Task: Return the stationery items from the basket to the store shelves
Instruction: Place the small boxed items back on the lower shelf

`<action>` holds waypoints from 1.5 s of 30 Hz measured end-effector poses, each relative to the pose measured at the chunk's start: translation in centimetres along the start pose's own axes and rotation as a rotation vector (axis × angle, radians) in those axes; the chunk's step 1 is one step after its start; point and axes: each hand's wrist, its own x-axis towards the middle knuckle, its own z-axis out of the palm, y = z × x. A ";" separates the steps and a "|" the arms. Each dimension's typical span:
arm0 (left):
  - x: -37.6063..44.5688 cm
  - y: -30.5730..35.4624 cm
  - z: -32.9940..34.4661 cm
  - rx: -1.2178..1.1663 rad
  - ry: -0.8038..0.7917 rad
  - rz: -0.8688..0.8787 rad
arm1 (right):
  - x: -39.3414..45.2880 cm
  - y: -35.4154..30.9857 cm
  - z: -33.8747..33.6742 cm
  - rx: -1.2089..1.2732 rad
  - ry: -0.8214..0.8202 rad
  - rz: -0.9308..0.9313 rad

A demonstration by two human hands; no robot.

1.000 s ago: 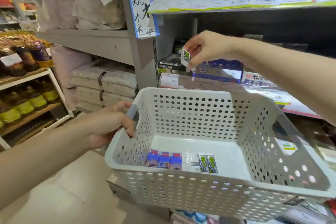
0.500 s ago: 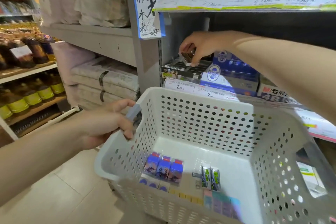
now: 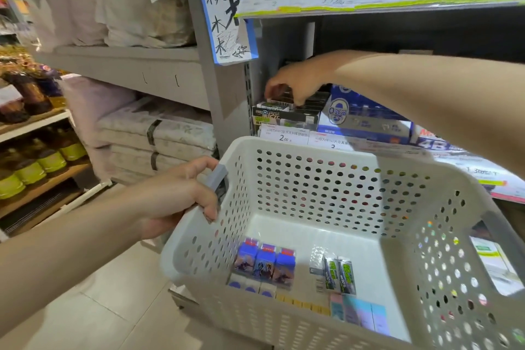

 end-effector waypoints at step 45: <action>1.1 -1.4 -2.9 0.035 0.008 0.011 | -2.1 -0.9 1.8 0.809 0.201 0.246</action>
